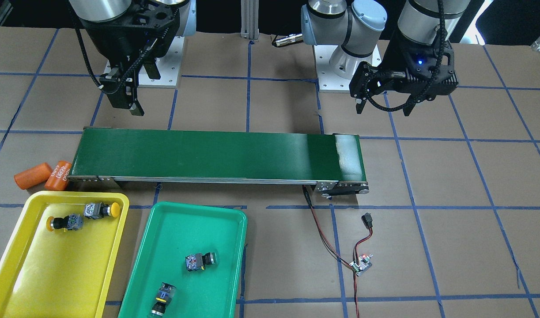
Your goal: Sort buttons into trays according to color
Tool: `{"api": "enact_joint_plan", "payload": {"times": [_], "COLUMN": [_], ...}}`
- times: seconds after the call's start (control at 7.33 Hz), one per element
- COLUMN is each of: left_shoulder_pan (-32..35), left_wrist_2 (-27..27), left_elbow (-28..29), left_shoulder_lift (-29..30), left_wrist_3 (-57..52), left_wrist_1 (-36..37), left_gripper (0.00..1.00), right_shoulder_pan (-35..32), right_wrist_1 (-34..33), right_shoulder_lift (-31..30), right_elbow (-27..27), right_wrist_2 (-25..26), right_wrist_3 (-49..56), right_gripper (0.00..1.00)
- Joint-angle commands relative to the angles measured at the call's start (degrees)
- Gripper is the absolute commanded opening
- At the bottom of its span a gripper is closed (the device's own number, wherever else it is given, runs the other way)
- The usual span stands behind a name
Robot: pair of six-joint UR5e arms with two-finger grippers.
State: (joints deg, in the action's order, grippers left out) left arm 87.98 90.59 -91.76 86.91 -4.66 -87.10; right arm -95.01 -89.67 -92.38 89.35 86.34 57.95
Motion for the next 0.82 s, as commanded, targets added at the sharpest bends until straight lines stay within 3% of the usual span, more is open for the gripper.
{"api": "enact_joint_plan", "payload": {"times": [0.0,0.41,0.68], "left_shoulder_pan": [0.0,0.0,0.0], "left_wrist_2": [-0.06,-0.06,-0.06], "left_elbow": [0.0,0.09,0.09], "left_shoulder_lift": [0.01,0.01,-0.07], "left_wrist_3": [0.0,0.0,0.0], "left_wrist_1": [0.0,0.0,0.0], "left_gripper": [1.0,1.0,1.0], "right_shoulder_pan": [0.0,-0.09,-0.18], "right_wrist_1": [0.37,-0.24,0.54], "right_shoulder_lift": [-2.09,-5.97,-6.06], "right_elbow": [-0.76,0.99,1.79], "right_wrist_2": [-0.03,0.15,1.46], "right_wrist_3": [-22.95,-56.01,-67.13], "right_gripper": [1.0,1.0,1.0]}}
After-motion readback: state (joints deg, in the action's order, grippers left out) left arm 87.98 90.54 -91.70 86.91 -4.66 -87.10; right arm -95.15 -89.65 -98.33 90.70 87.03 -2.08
